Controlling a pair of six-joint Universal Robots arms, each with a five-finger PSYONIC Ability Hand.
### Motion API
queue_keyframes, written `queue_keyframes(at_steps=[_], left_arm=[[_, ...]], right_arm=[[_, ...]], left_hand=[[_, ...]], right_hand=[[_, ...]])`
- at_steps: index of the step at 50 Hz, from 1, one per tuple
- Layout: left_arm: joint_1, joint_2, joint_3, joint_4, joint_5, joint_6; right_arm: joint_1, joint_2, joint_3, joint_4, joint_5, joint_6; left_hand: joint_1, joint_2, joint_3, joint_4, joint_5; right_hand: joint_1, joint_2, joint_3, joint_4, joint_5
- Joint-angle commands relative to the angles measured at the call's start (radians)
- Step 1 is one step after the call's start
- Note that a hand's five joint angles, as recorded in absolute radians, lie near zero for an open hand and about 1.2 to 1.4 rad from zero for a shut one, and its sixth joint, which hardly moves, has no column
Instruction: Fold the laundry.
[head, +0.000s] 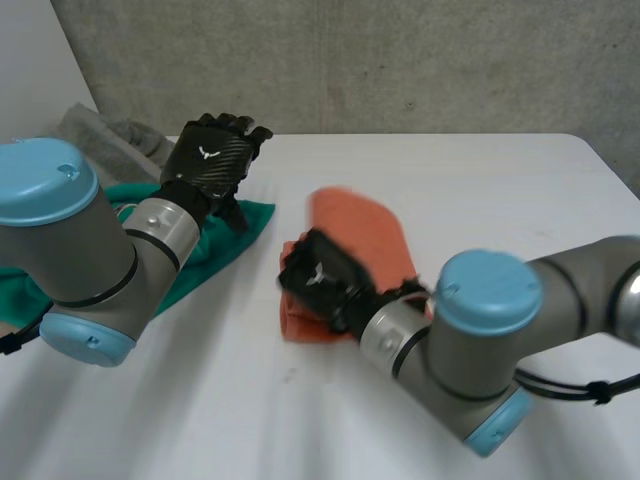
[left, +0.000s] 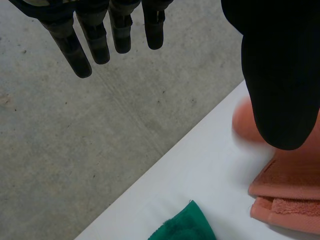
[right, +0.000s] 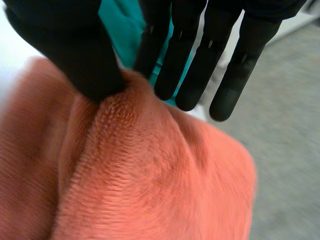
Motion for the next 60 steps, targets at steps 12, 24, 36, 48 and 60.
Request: queue_keyframes(at_steps=[12, 24, 36, 48, 60], left_arm=[[-0.052, -0.041, 0.150, -0.007, 0.004, -0.211], [-0.253, -0.343, 0.430, -0.331, -0.090, -0.321], [-0.263, -0.467, 0.489, -0.425, -0.303, -0.206], [-0.225, -0.446, 0.438, -0.463, -0.271, -0.041], [-0.196, -0.211, 0.450, -0.330, -0.043, -0.038]], right_arm=[[-0.218, -0.273, 0.006, 0.078, 0.158, 0.766], [-0.280, -0.043, -0.302, 0.489, 0.147, 0.787], [-0.275, 0.214, -0.530, 0.691, 0.070, 0.783], [-0.272, 0.251, -0.559, 0.708, 0.146, 0.622], [-0.284, -0.071, -0.163, 0.400, 0.337, 0.718]], left_hand=[[-0.024, -0.017, -0.020, -0.013, -0.035], [-0.015, -0.009, -0.011, -0.004, -0.026], [-0.015, -0.009, -0.011, -0.004, -0.026], [-0.030, -0.023, -0.025, -0.019, -0.040], [-0.039, -0.033, -0.035, -0.028, -0.050]], right_hand=[[-0.729, -0.778, -0.788, -0.796, -0.777], [-0.729, -0.778, -0.788, -0.796, -0.777], [-0.729, -0.778, -0.788, -0.796, -0.777], [-0.729, -0.778, -0.788, -0.796, -0.777], [-0.729, -0.778, -0.788, -0.796, -0.777]])
